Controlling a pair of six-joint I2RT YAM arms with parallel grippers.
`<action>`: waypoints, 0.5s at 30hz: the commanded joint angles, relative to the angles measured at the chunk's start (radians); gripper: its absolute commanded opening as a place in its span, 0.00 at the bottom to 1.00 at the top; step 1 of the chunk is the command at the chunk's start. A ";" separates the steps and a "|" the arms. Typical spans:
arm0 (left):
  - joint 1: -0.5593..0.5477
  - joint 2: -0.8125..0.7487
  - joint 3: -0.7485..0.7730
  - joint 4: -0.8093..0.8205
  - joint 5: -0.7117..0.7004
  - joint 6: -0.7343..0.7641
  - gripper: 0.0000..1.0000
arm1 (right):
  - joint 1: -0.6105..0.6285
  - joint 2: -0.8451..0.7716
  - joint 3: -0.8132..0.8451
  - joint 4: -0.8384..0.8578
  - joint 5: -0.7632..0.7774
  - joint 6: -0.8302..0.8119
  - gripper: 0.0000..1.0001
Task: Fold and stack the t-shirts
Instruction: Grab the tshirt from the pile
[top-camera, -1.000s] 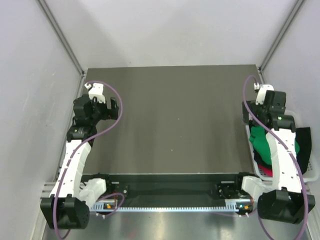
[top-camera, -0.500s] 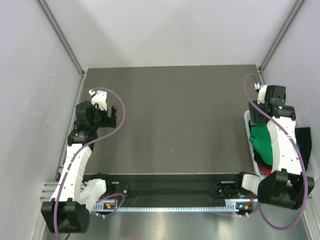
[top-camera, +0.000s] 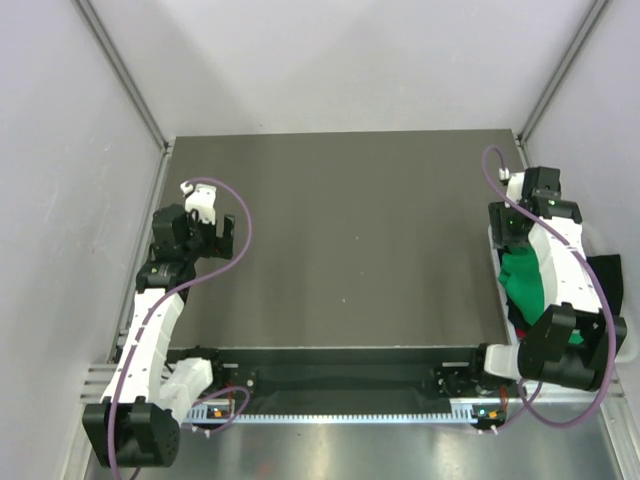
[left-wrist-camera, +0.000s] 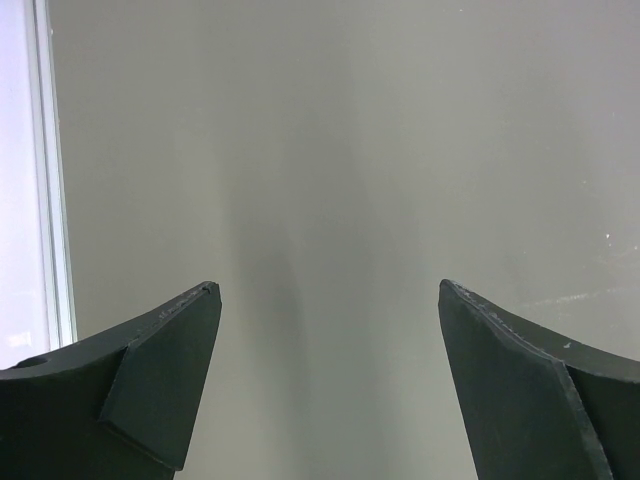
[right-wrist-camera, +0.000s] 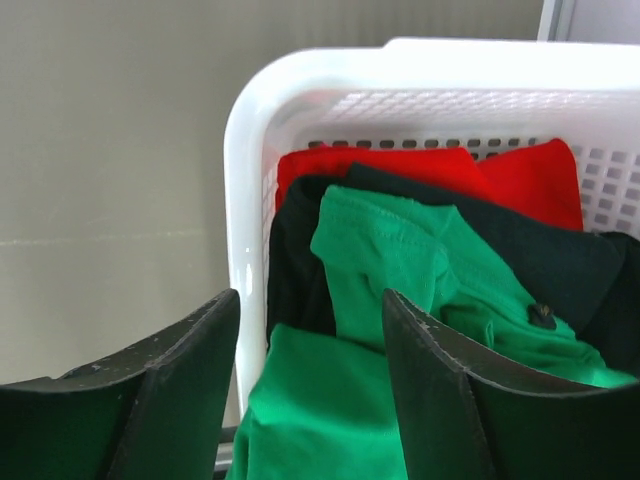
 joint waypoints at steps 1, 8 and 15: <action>0.005 -0.017 -0.003 0.008 0.016 0.011 0.94 | -0.012 0.004 0.015 0.059 -0.003 0.016 0.58; 0.005 -0.018 -0.002 -0.002 0.022 0.010 0.94 | -0.010 0.024 -0.011 0.116 0.027 0.025 0.54; 0.005 -0.022 -0.003 -0.007 0.022 0.011 0.93 | -0.012 0.064 -0.028 0.136 0.077 0.034 0.48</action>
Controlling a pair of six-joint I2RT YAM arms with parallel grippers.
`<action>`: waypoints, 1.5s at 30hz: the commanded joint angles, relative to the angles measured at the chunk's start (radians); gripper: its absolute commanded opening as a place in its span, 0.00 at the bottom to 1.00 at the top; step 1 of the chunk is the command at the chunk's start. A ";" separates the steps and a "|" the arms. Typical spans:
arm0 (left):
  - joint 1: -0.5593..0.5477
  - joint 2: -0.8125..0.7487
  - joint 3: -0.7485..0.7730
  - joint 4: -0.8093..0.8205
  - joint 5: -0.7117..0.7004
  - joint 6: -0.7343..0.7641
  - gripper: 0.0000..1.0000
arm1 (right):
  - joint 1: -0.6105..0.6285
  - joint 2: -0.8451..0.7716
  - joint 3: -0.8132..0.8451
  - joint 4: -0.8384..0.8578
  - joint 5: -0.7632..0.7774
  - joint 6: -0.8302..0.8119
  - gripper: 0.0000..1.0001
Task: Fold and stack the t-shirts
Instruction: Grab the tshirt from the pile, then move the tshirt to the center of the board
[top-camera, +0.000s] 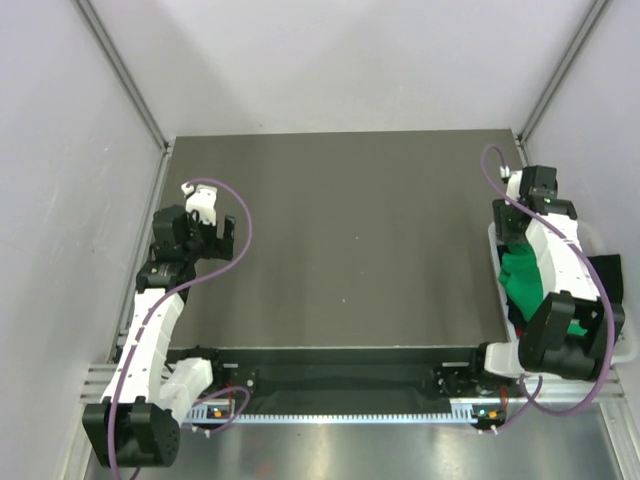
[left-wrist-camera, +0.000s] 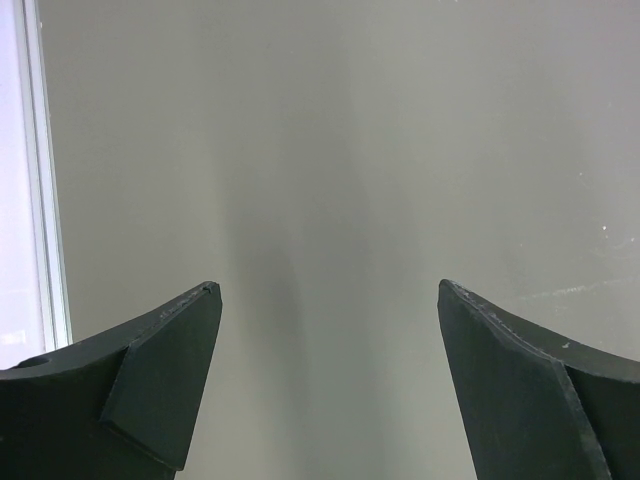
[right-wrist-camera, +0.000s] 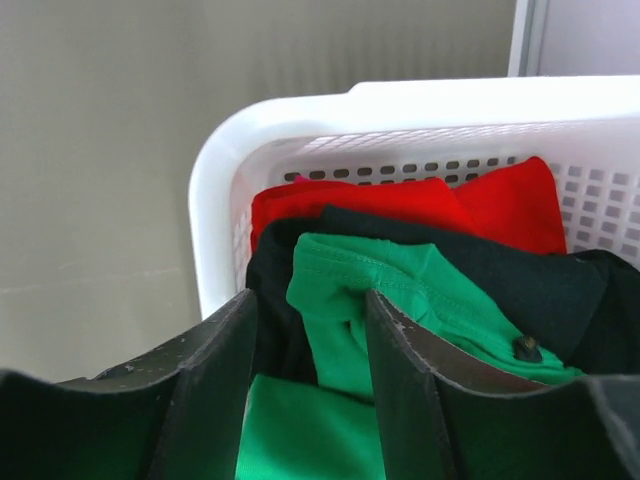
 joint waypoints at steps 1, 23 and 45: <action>0.005 -0.021 -0.003 0.009 0.014 0.007 0.93 | -0.011 0.021 -0.018 0.047 0.034 0.018 0.47; 0.005 -0.049 0.046 0.007 0.020 -0.017 0.98 | -0.010 -0.216 0.493 -0.043 -0.001 -0.083 0.00; 0.005 -0.104 0.171 -0.100 0.046 -0.019 0.91 | 0.171 -0.056 1.053 0.023 -0.919 0.180 0.00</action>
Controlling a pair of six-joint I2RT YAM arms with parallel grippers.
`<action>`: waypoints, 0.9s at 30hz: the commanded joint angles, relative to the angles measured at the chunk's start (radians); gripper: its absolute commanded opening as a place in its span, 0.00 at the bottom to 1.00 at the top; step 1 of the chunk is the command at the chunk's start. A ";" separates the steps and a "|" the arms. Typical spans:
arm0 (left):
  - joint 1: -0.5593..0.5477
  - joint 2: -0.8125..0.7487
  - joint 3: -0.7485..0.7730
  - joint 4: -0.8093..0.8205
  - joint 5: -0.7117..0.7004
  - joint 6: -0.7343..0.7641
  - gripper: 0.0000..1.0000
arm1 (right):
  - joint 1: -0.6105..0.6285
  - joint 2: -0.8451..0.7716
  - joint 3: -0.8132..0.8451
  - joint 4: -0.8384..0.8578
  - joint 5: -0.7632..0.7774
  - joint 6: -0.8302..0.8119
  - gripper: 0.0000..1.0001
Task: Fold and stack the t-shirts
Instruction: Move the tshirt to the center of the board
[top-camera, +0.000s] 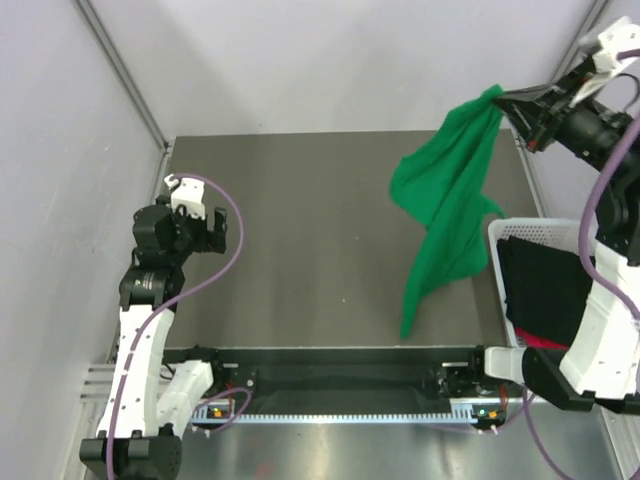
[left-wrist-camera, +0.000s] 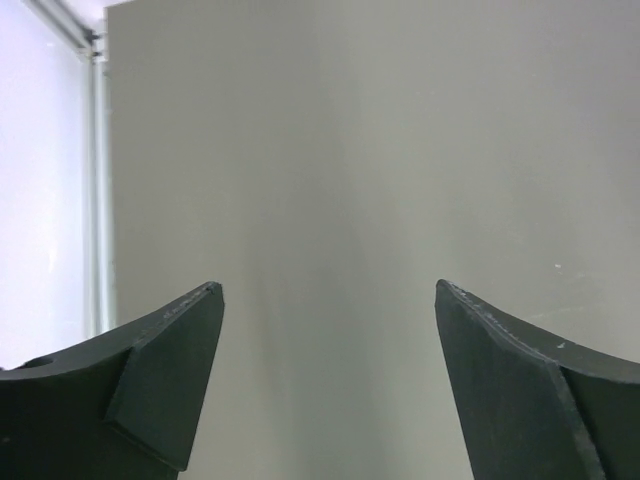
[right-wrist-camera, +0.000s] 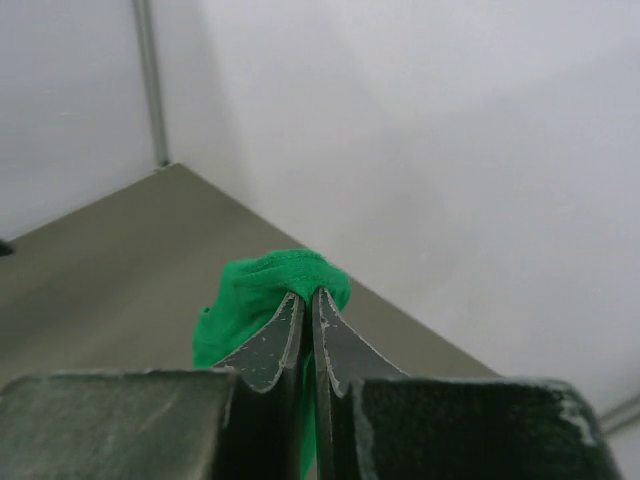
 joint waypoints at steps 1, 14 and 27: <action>0.005 0.005 0.032 -0.015 0.063 -0.022 0.89 | 0.059 0.052 -0.038 0.050 -0.080 0.033 0.00; -0.462 0.401 0.148 -0.095 0.355 0.107 0.82 | 0.213 0.358 0.103 0.077 0.307 -0.139 0.00; -0.845 0.951 0.454 0.005 0.052 0.006 0.81 | 0.208 0.543 0.065 0.137 0.480 -0.188 0.00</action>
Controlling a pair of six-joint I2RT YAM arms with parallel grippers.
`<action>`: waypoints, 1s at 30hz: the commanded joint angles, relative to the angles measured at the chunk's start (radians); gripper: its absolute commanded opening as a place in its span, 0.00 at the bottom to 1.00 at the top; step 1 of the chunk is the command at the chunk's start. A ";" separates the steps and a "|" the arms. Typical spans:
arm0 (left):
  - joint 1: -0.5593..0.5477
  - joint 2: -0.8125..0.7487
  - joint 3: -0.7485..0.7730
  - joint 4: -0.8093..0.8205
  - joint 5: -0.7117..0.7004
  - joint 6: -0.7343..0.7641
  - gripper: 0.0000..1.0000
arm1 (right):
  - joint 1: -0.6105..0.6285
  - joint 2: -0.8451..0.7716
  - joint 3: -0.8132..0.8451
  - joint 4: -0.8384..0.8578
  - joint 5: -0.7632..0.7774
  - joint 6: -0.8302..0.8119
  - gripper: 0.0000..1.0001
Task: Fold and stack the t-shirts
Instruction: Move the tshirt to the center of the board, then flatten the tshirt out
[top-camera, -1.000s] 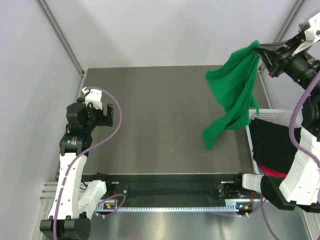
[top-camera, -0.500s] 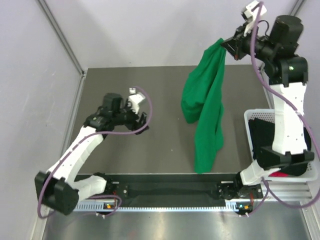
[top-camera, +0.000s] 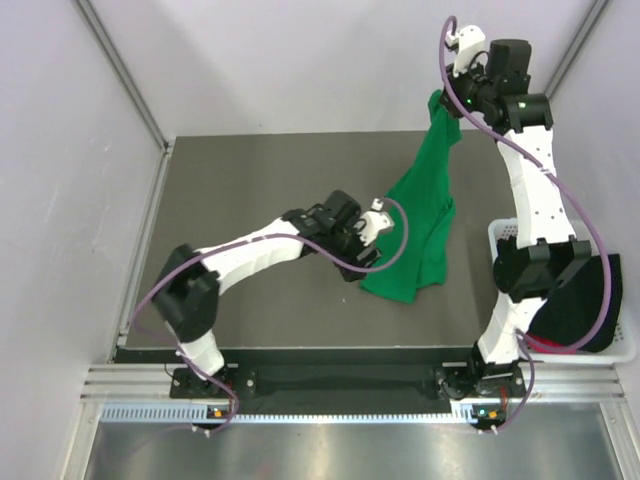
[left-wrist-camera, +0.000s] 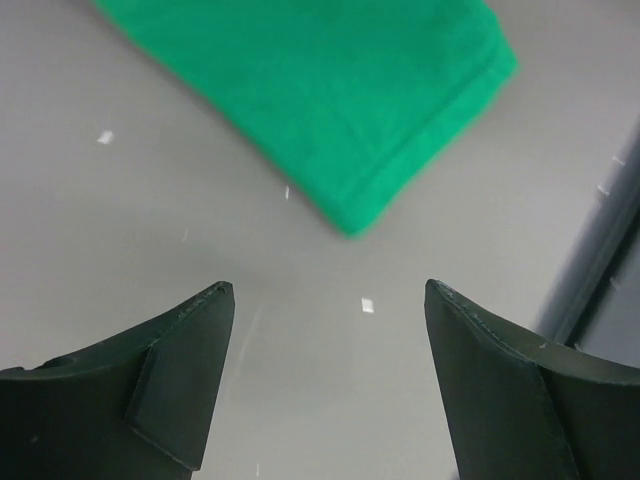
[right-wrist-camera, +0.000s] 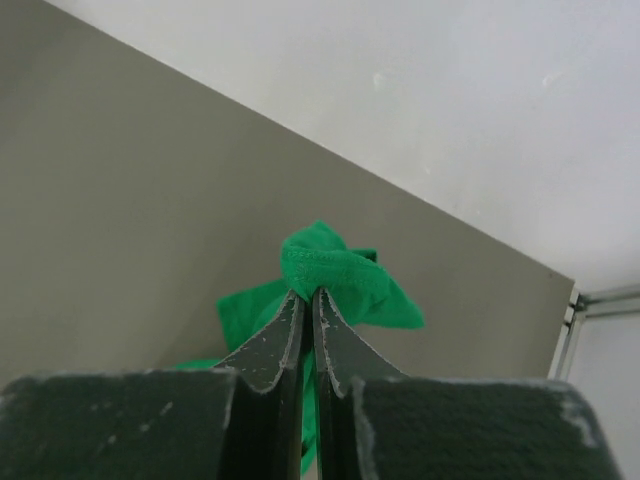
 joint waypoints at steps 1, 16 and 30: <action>-0.030 0.122 0.075 0.058 -0.127 -0.032 0.81 | 0.002 -0.077 -0.045 0.133 0.041 -0.021 0.00; -0.313 0.392 0.359 -0.069 -0.307 -0.034 0.73 | -0.062 -0.241 -0.453 0.355 0.050 -0.035 0.00; -0.383 0.595 0.560 -0.141 -0.400 -0.044 0.72 | -0.104 -0.268 -0.496 0.355 0.026 -0.037 0.00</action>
